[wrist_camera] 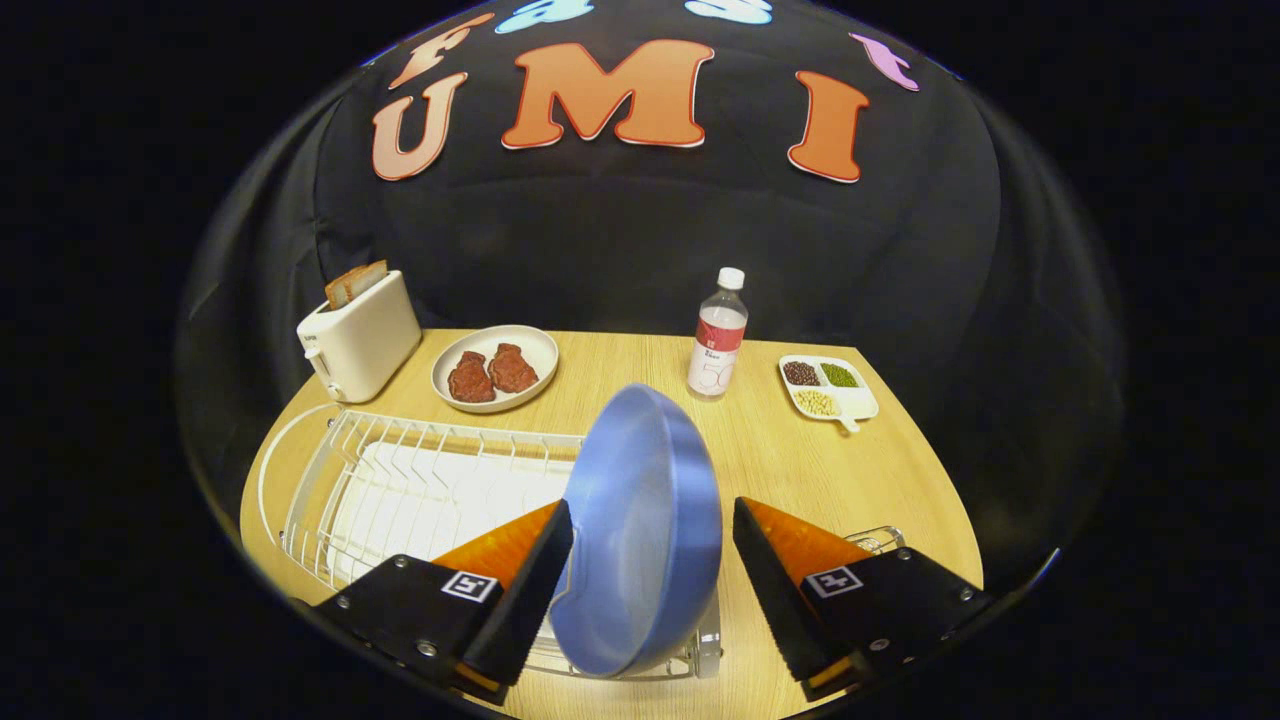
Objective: Take the plate from the dish rack, then take the spoon from the basket and place it into the plate.
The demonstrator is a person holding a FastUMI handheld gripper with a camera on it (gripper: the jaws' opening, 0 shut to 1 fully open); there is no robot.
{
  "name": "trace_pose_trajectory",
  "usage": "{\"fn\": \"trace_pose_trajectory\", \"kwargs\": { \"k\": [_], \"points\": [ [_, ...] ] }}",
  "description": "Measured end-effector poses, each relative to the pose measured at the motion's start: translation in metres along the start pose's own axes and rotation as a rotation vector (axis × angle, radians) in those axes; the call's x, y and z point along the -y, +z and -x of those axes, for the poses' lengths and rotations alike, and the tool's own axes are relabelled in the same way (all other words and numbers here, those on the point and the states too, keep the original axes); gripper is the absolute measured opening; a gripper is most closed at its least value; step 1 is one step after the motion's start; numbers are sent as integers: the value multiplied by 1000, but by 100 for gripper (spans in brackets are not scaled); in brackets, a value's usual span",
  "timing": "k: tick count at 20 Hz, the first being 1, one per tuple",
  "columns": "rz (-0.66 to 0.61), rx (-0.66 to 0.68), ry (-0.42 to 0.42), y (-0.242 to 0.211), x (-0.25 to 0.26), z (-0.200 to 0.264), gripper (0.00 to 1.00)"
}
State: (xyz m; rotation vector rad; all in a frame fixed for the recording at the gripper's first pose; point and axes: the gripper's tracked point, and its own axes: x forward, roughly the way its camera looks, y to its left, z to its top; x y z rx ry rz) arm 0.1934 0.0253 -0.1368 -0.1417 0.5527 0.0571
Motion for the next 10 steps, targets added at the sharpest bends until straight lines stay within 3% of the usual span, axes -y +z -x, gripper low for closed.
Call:
{"fn": "trace_pose_trajectory", "kwargs": {
  "k": [3,6,10],
  "points": [
    [-6,-34,-13,-6,-3,-8,70],
    [-11,-47,-41,-5,0,-10,37],
    [-17,-17,-86,13,1,-6,28]
  ]
}}
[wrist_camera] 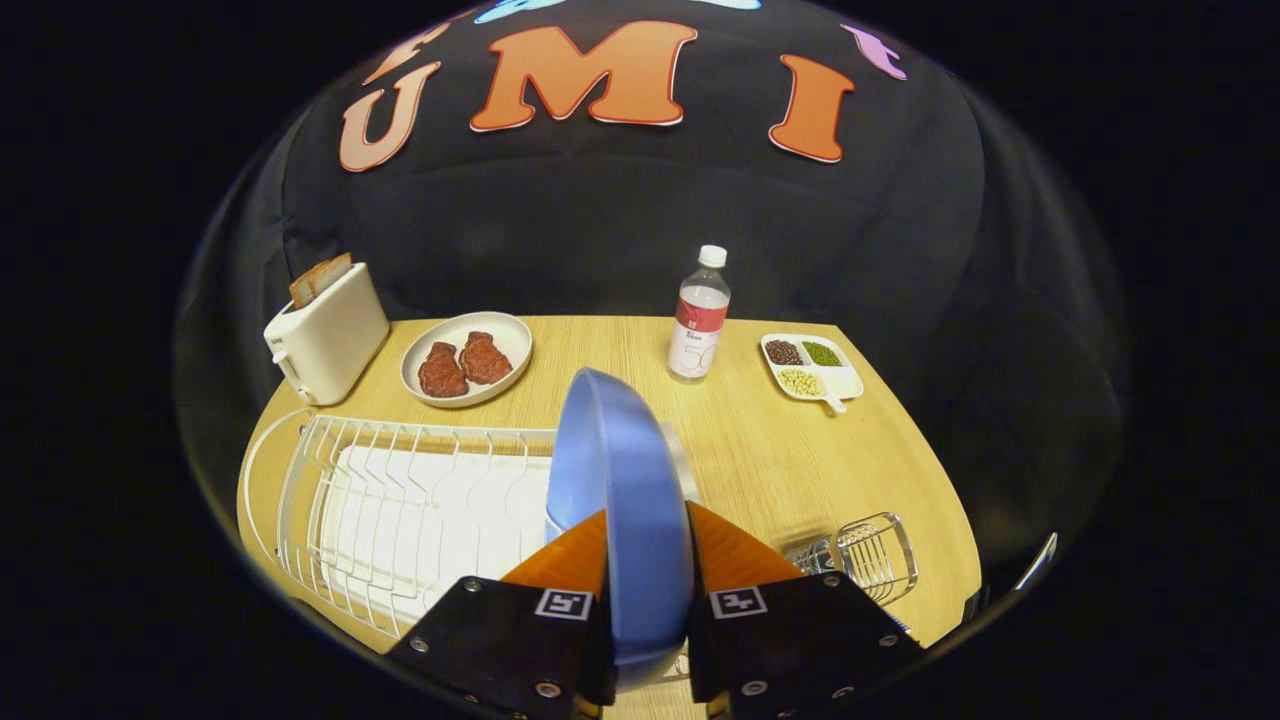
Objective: Take the plate from the dish rack, then take the spoon from the basket and place it into the plate.
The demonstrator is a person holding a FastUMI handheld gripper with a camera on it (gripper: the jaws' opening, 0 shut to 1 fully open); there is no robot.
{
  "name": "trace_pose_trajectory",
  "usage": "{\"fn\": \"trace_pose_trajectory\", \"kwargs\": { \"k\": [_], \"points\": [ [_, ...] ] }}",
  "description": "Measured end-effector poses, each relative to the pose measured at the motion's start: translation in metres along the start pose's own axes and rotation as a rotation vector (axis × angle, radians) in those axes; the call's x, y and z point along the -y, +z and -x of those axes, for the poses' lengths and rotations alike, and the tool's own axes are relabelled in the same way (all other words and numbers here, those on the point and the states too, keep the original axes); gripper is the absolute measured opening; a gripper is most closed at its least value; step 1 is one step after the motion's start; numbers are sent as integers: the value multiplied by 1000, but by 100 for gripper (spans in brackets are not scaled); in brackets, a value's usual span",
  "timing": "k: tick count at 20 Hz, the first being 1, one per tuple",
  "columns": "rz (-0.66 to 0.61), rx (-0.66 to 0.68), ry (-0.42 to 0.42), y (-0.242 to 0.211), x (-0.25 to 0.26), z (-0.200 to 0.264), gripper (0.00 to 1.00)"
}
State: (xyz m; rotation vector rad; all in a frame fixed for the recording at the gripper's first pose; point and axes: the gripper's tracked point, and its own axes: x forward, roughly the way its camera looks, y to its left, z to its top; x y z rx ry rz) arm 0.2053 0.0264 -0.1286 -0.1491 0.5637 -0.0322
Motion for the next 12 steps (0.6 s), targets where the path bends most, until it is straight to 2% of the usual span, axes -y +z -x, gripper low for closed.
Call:
{"fn": "trace_pose_trajectory", "kwargs": {
  "k": [5,12],
  "points": [
    [98,87,-89,35,3,19,28],
    [19,95,-24,24,-4,81,27]
  ]
}}
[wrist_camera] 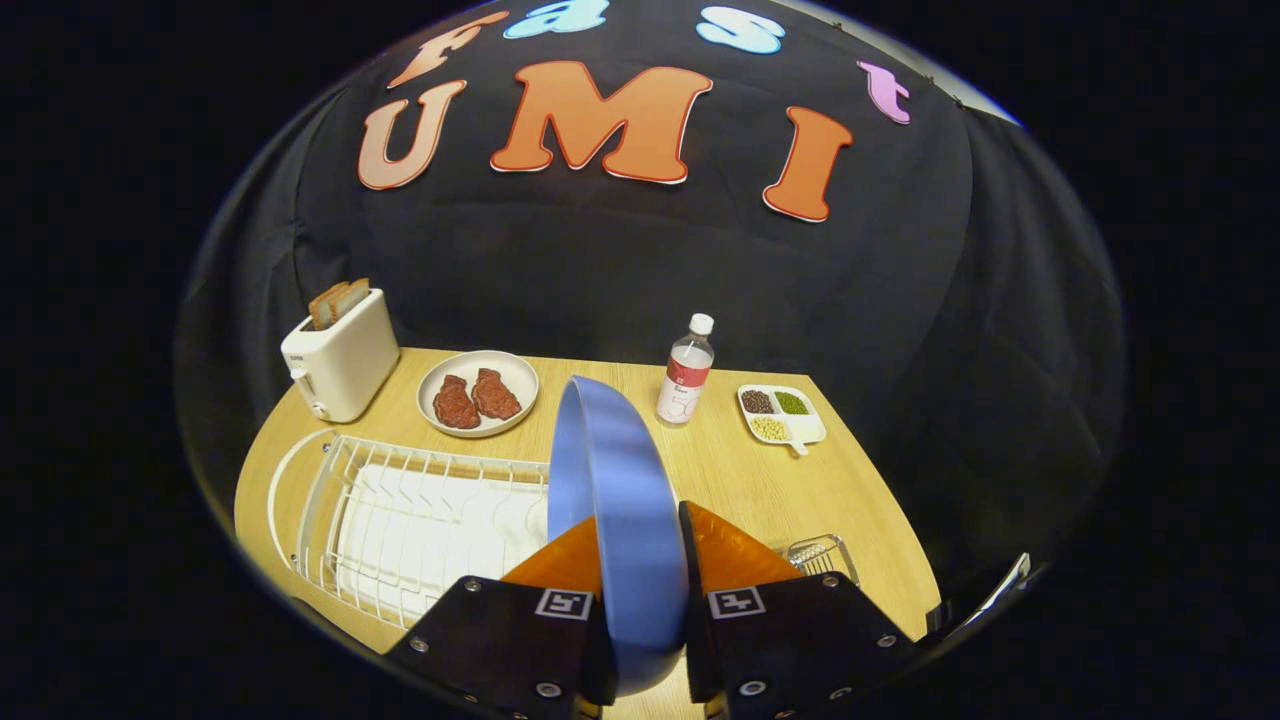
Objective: Take the plate from the dish rack, then take the spoon from the basket and place it into the plate.
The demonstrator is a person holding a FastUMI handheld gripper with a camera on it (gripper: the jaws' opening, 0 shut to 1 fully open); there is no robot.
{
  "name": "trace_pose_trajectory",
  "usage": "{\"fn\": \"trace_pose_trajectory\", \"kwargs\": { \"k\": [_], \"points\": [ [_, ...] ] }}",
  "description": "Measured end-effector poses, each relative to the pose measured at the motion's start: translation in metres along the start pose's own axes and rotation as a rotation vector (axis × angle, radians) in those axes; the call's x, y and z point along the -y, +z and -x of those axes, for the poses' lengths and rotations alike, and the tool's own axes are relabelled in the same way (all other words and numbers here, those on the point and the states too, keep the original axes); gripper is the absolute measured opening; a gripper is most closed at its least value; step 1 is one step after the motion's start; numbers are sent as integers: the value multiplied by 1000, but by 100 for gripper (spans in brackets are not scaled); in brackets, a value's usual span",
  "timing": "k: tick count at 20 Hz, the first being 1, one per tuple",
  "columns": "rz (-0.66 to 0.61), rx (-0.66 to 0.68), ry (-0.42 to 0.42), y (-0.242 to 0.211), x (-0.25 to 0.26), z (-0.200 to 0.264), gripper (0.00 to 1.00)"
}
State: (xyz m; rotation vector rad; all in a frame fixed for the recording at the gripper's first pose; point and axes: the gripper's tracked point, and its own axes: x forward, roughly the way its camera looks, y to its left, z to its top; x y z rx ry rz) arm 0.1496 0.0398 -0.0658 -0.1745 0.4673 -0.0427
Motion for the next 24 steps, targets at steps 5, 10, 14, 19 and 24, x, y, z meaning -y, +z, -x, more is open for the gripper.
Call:
{"fn": "trace_pose_trajectory", "kwargs": {
  "k": [5,10,14,19,24],
  "points": [
    [-94,10,64,-21,-3,56,28],
    [-234,-14,114,-61,3,96,27],
    [-386,-51,161,-103,6,115,28],
    [-594,-136,229,-163,-5,122,27],
    [-788,-227,309,-210,-32,106,27]
  ]
}}
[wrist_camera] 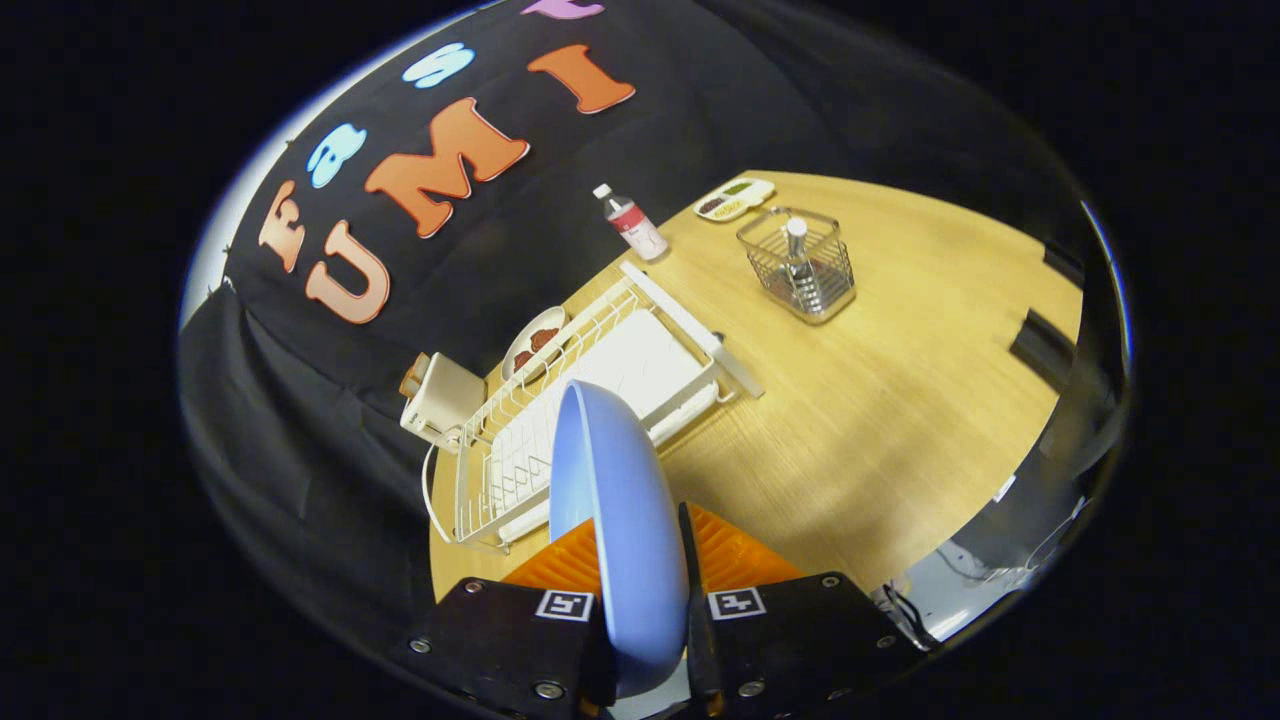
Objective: Take the plate from the dish rack, then take the spoon from the basket and place it into the plate.
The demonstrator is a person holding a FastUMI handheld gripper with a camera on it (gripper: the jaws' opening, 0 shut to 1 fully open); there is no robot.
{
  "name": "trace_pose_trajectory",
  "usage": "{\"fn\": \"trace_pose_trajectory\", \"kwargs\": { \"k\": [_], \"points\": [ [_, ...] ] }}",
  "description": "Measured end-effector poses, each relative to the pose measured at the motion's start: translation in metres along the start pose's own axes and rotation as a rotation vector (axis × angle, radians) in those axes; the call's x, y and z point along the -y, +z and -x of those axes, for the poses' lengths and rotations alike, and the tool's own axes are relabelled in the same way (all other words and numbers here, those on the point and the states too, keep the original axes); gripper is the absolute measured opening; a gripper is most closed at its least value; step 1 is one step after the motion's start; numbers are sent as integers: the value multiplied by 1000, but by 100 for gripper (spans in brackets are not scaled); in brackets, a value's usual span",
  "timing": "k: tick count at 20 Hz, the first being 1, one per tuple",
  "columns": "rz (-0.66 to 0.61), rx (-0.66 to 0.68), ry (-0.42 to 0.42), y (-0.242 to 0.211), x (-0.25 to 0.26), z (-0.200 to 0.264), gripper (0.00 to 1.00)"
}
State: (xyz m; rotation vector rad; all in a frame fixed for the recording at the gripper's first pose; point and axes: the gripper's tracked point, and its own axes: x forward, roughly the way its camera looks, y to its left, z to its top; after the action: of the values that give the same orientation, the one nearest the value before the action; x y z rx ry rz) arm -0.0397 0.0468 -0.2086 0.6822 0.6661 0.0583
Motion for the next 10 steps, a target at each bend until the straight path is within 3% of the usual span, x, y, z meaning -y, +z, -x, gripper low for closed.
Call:
{"fn": "trace_pose_trajectory", "kwargs": {
  "k": [10],
  "points": [
    [-159,-173,63,-69,7,-62,27]
  ]
}}
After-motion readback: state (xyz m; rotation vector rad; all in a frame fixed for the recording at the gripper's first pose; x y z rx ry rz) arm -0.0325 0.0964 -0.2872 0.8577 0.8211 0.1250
